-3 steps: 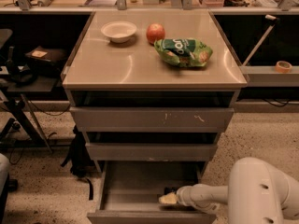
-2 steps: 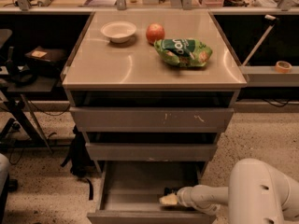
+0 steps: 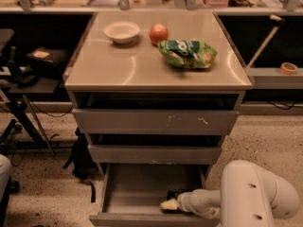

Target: Pick rxbar blueberry from bottom drawer and place on counter

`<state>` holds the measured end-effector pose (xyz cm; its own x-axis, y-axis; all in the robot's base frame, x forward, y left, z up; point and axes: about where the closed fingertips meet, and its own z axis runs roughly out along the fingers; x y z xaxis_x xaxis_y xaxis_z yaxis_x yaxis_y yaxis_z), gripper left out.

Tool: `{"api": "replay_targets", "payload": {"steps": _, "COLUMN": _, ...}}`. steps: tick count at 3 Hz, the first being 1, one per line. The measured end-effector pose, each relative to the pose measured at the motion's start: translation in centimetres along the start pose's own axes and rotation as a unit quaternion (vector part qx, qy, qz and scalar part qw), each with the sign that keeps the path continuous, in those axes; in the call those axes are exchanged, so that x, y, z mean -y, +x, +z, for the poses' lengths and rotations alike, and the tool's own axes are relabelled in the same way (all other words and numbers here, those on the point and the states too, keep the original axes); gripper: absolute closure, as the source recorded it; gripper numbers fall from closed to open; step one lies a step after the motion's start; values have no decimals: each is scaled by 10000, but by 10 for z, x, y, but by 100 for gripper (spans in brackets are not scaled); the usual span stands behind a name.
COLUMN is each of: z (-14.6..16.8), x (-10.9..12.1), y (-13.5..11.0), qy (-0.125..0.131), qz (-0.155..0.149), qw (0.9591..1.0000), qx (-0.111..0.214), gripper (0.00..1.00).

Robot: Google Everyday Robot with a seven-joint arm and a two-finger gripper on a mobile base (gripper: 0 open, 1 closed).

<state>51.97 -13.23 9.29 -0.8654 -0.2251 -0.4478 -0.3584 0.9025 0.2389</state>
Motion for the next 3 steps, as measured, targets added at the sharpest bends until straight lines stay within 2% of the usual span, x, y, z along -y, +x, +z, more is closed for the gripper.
{"api": "replay_targets", "payload": {"steps": 1, "z": -3, "x": -1, "y": -2, "qy": 0, "qz": 0, "qw": 10000, "qx": 0, "gripper": 0}}
{"api": "replay_targets", "payload": {"steps": 2, "z": -3, "x": -1, "y": -2, "qy": -1, "qz": -1, "qw": 10000, "qx": 0, "gripper": 18}}
{"api": "replay_targets", "payload": {"steps": 3, "z": -3, "x": -1, "y": -2, "qy": -1, "qz": -1, "qw": 10000, "qx": 0, "gripper": 42}}
